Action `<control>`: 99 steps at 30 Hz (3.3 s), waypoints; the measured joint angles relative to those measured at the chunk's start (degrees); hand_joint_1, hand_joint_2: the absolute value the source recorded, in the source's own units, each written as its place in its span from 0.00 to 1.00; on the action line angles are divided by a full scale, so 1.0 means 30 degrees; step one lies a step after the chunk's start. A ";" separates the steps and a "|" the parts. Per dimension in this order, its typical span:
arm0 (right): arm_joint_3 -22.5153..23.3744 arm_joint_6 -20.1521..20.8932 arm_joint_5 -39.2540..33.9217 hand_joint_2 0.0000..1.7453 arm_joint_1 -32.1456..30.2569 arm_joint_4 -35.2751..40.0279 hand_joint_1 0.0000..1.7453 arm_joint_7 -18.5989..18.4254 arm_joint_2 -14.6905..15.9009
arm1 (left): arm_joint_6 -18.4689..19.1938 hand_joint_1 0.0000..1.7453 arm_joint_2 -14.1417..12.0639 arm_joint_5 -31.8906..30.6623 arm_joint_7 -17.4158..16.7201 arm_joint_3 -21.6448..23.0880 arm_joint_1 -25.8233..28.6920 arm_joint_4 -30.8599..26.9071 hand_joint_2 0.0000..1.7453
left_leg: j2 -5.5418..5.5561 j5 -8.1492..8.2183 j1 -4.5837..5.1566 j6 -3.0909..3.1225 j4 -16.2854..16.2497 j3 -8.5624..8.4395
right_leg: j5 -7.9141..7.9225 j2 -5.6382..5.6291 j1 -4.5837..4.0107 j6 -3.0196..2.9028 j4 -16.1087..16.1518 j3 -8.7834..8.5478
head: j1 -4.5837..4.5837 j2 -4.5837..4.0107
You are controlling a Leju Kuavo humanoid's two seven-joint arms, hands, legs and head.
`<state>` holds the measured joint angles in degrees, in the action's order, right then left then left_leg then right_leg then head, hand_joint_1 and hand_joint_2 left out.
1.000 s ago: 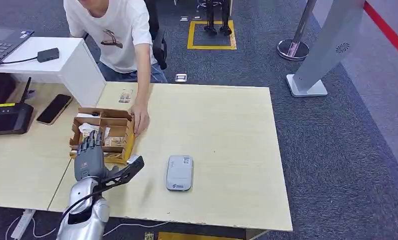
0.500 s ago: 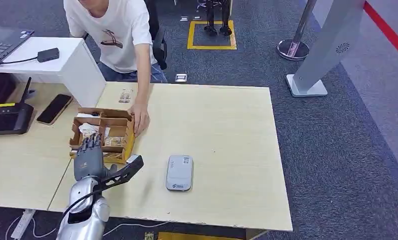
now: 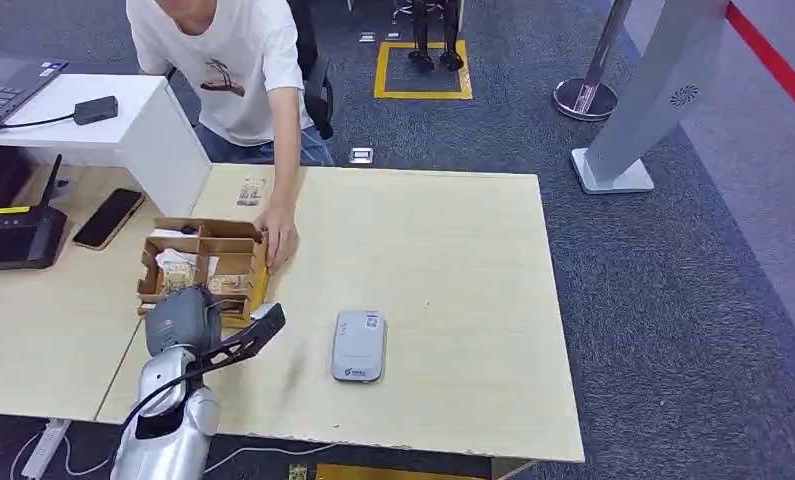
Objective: Pass the card to the sensor for recognition and then transmit it.
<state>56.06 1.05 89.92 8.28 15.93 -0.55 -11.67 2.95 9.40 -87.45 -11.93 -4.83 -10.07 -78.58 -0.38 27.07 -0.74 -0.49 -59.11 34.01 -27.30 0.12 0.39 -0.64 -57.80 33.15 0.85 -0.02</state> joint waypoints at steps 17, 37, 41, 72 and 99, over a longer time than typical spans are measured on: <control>0.0000 0.0000 0.0000 1.00 0.0001 0.0000 0.00 -0.0022 0.0007 | -0.0022 1.00 0.0000 0.0000 0.0000 0.0015 -0.0016 0.0000 1.00 | 0.0002 0.0000 0.0000 0.0000 0.0000 0.0000 | 0.0000 0.0000 0.0000 0.0000 0.0000 0.0000 | 0.0000 0.0000; -0.0415 0.0277 0.0000 1.00 0.0068 -0.0029 0.00 -0.0219 0.0000 | -0.0036 1.00 -0.2216 0.0000 -0.1792 0.1589 -0.1106 0.0000 1.00 | 0.0003 -0.0020 -0.0003 -0.0008 0.0001 0.0000 | 0.0006 -0.0002 -0.0002 -0.0007 -0.0002 0.0002 | 0.0000 0.0000; -0.0473 0.0277 0.0000 1.00 0.0095 -0.0051 0.00 -0.0226 0.0007 | 0.0066 1.00 -0.2615 0.0000 -0.1836 0.1872 -0.1271 0.0022 1.00 | 0.0003 -0.0019 -0.0001 -0.0008 0.0000 0.0001 | 0.0007 -0.0003 -0.0001 -0.0007 -0.0001 0.0002 | 0.0000 0.0000; -0.0729 0.0255 0.0000 1.00 0.0110 -0.0058 0.00 -0.0226 0.0007 | -0.0029 1.00 -0.2893 0.0000 -0.1778 0.2389 -0.1419 0.0852 1.00 | 0.0004 -0.0019 -0.0001 -0.0008 0.0000 0.0001 | 0.0007 -0.0002 -0.0001 -0.0007 -0.0001 0.0003 | 0.0000 0.0000; -0.0940 0.0219 0.0000 1.00 0.0144 -0.0109 0.00 -0.0226 0.0007 | 0.0546 1.00 -0.4780 0.0000 -0.2149 0.4575 -0.3037 -0.1158 1.00 | 0.0003 -0.0021 -0.0002 -0.0009 0.0000 0.0001 | 0.0008 -0.0003 -0.0001 -0.0007 -0.0002 0.0003 | 0.0000 0.0000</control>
<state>53.24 1.70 89.92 8.72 15.61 -1.22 -11.65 4.59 -4.94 -87.45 -18.38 8.90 -19.19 -82.05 -0.37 27.01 -0.75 -0.52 -59.11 34.01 -27.28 0.11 0.39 -0.66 -57.80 33.16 0.85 -0.02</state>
